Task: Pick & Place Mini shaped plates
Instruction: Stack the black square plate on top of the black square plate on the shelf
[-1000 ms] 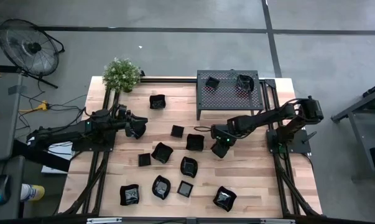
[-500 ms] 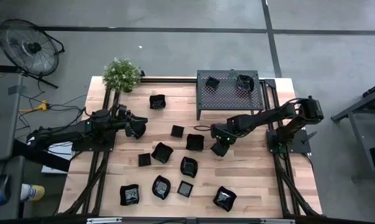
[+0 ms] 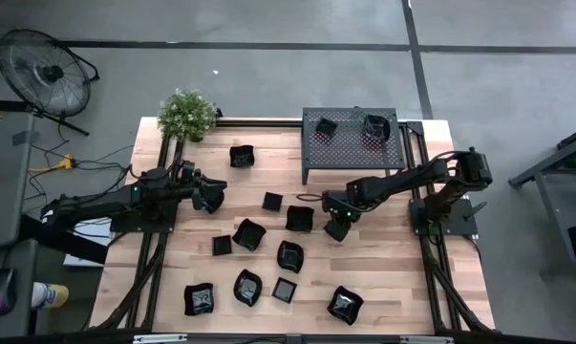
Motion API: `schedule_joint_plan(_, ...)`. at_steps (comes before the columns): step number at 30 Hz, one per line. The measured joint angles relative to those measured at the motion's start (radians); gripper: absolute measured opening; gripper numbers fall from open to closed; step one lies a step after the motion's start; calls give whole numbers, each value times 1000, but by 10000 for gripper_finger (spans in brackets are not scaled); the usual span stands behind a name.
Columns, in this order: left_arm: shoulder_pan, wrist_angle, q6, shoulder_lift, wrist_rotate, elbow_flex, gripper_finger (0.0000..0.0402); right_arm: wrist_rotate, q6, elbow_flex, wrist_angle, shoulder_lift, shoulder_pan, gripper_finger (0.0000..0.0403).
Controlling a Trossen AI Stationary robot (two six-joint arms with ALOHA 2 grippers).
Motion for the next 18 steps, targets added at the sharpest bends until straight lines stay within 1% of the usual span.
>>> schedule_joint_plan(5, 0, 0, 0, 0, 0, 0, 81, -10, -10, 0, 3, 10, 0, 136)
schedule_joint_plan(8, 0, 0, 0, 0, 0, 0, 81, -27, -13, 0, 5, 15, 0, 129)
schedule_joint_plan(11, 0, 0, 0, 0, 0, 0, 81, -28, -14, 0, 6, 16, 0, 110)
schedule_joint_plan(18, 0, 0, 0, 0, 0, 0, 81, -29, -13, 0, 6, 16, 0, 50)
